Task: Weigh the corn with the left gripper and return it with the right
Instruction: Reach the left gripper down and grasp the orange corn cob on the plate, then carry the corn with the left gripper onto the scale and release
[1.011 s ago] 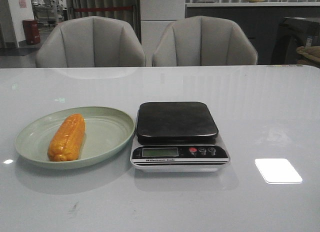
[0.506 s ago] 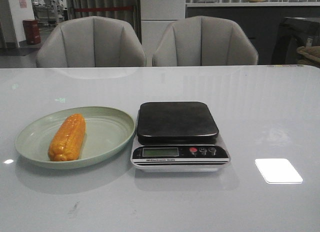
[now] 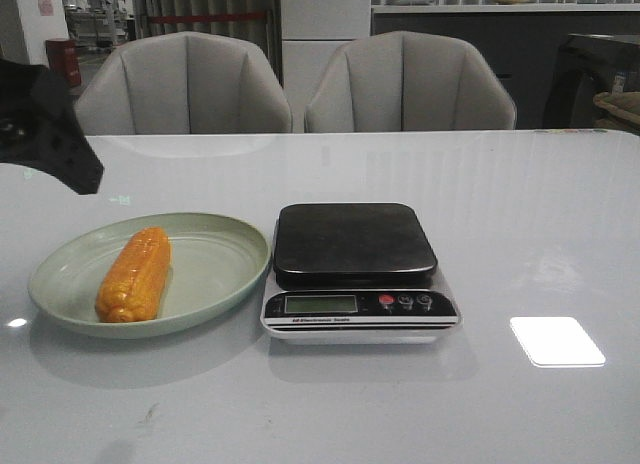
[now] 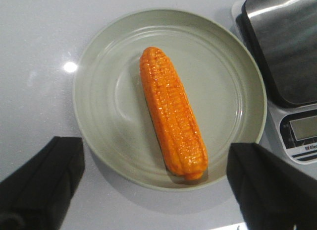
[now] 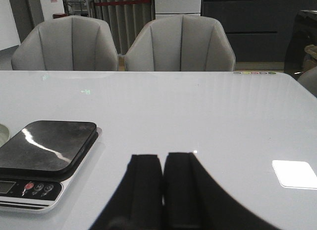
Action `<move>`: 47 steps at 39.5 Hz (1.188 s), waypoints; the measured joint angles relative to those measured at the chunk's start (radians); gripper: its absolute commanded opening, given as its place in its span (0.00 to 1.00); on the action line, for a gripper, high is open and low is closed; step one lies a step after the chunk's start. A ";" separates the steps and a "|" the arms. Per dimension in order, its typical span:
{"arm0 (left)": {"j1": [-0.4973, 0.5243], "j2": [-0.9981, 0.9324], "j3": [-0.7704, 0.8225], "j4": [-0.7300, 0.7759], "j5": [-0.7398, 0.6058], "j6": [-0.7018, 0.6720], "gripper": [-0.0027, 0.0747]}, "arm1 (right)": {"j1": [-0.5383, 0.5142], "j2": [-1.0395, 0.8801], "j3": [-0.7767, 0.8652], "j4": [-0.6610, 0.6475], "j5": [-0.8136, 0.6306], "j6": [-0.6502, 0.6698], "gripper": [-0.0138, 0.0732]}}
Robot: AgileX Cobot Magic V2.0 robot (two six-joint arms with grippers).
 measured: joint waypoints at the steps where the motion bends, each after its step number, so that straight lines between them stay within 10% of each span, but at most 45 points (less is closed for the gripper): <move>1: 0.000 0.025 -0.015 -0.009 0.003 0.000 0.85 | 0.000 0.000 0.000 0.000 0.000 0.000 0.33; 23: -0.030 0.392 -0.241 -0.044 0.149 0.000 0.83 | 0.000 0.000 0.000 0.000 0.000 0.000 0.33; 39: -0.065 0.506 -0.377 -0.116 0.268 0.000 0.27 | 0.000 0.000 0.000 0.000 0.000 0.000 0.33; 47: -0.089 0.513 -0.471 -0.118 0.306 0.000 0.18 | 0.000 0.000 0.000 0.000 0.000 0.000 0.33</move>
